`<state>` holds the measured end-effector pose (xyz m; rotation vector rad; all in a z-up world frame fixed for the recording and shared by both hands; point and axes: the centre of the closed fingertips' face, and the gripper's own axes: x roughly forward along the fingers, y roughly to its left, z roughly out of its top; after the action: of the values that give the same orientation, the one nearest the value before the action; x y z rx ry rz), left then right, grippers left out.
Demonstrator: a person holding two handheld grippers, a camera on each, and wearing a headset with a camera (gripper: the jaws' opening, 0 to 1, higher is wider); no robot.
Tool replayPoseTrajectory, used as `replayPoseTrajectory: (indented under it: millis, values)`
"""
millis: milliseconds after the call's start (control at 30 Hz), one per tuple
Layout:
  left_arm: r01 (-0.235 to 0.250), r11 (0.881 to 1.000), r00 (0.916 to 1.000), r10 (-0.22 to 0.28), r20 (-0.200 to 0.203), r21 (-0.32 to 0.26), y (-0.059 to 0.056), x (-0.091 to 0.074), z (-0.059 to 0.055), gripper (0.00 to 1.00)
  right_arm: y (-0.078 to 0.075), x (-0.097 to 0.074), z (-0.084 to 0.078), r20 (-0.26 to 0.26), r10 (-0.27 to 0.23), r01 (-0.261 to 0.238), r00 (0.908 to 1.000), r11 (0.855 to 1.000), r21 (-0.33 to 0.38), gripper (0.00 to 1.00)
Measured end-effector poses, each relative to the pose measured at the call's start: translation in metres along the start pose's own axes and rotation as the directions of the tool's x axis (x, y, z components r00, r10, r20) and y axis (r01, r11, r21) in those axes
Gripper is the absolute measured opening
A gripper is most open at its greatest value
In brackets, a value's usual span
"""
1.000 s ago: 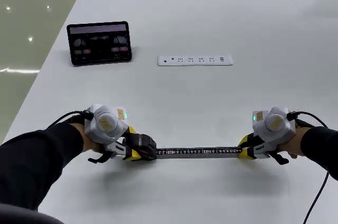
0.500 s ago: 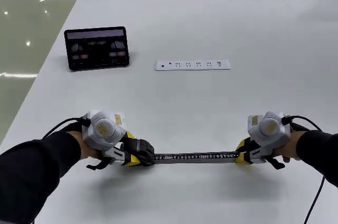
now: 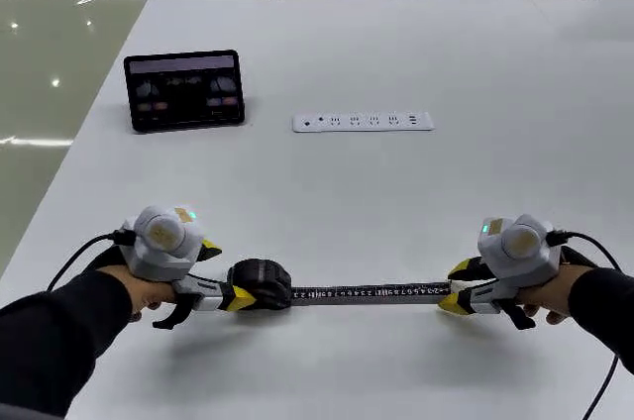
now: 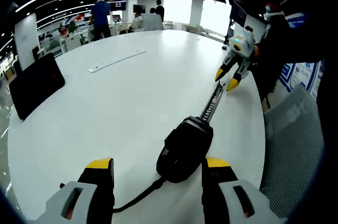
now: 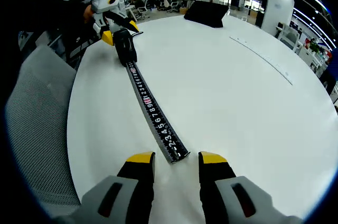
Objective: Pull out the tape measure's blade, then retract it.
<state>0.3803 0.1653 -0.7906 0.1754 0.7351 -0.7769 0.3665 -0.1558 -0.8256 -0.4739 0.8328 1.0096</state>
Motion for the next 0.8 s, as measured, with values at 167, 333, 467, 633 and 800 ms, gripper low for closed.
replayPoseTrajectory:
  millis: [167,333,467,633,800]
  values:
    - [-0.063,0.996,0.9963,0.066,0.055,-0.066,0.012,-0.023,-0.01,0.85,0.006,-0.014,-0.001,0.052,-0.044,0.042,0.9977,0.999,0.025,0.33]
    - [-0.166,0.983,0.9778,0.174,0.117,-0.073,0.023,-0.054,-0.016,1.0,0.01,-0.034,-0.005,0.101,-0.109,0.104,0.9889,0.993,0.052,0.41]
    - [-0.154,0.983,0.9802,0.164,0.111,-0.097,0.015,-0.067,-0.026,1.0,0.01,-0.048,-0.011,0.135,-0.158,0.144,0.9781,0.983,0.111,0.53]
    - [-0.16,0.984,0.9765,0.169,0.133,-0.08,0.005,-0.082,-0.034,1.0,0.017,-0.066,-0.018,0.16,-0.188,0.166,0.9691,0.977,0.137,0.57]
    - [-0.164,0.982,0.9739,0.177,0.142,-0.097,-0.002,-0.097,-0.044,1.0,0.021,-0.084,-0.029,0.171,-0.216,0.192,0.9613,0.97,0.147,0.63]
